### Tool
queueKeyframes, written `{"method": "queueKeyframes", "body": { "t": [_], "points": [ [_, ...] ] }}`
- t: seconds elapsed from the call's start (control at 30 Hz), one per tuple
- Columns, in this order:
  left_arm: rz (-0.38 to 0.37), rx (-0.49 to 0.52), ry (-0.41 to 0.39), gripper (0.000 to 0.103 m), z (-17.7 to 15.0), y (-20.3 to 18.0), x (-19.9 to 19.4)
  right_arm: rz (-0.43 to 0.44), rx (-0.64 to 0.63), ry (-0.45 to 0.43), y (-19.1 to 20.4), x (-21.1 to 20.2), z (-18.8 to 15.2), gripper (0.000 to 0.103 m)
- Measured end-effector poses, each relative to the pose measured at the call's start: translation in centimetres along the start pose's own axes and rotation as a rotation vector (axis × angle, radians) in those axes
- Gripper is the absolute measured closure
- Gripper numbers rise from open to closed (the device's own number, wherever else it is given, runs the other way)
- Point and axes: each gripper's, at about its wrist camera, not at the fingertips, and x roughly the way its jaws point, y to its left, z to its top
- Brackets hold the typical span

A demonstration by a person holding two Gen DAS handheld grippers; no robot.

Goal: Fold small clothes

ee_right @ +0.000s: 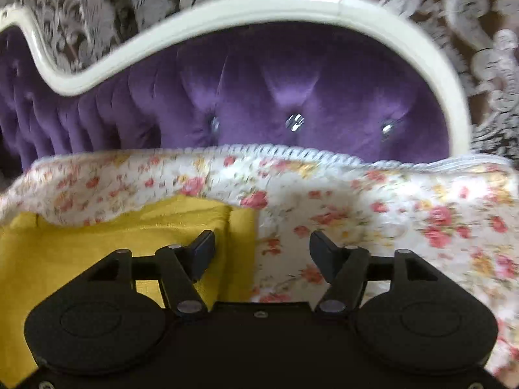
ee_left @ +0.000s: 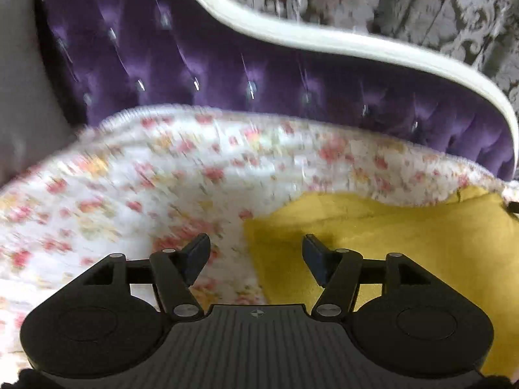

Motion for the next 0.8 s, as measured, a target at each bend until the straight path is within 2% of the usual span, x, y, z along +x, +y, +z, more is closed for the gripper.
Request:
{"method": "queueKeyframes", "body": {
  "t": [0.03,0.13,0.2,0.33,0.47,0.67,0.73,0.8],
  "points": [
    [0.003,0.01,-0.016,0.031,0.2,-0.1,-1.1,0.003,0.005,-0.02,0.1,-1.3,0.0,0.024],
    [-0.015,0.059,-0.039,0.02,-0.3,-0.7,-4.6,0.056,0.02,-0.058,0.8,-5.1,-0.4,0.006],
    [-0.039,0.096,-0.028,0.019,-1.4,-1.7,-6.6,0.088,0.009,-0.065,1.8,-7.5,-1.1,0.004],
    [-0.082,0.165,0.011,0.016,-4.0,-4.6,-8.8,0.107,-0.05,-0.033,4.6,-9.6,-2.7,0.001],
    [-0.062,0.245,0.064,0.016,-6.4,-6.9,-8.8,0.079,-0.1,0.044,6.1,-9.9,-5.4,0.001],
    [-0.025,0.19,0.155,0.014,-9.1,-5.6,-7.6,-0.008,-0.064,0.174,5.2,-9.2,-9.2,0.001],
    [-0.023,0.153,0.152,0.007,-9.7,-4.8,-7.7,-0.02,-0.073,0.153,4.9,-9.6,-10.1,0.001],
    [-0.022,0.142,0.141,0.006,-10.3,-4.4,-8.0,-0.035,-0.09,0.153,4.9,-10.0,-10.5,0.001]
  ]
}}
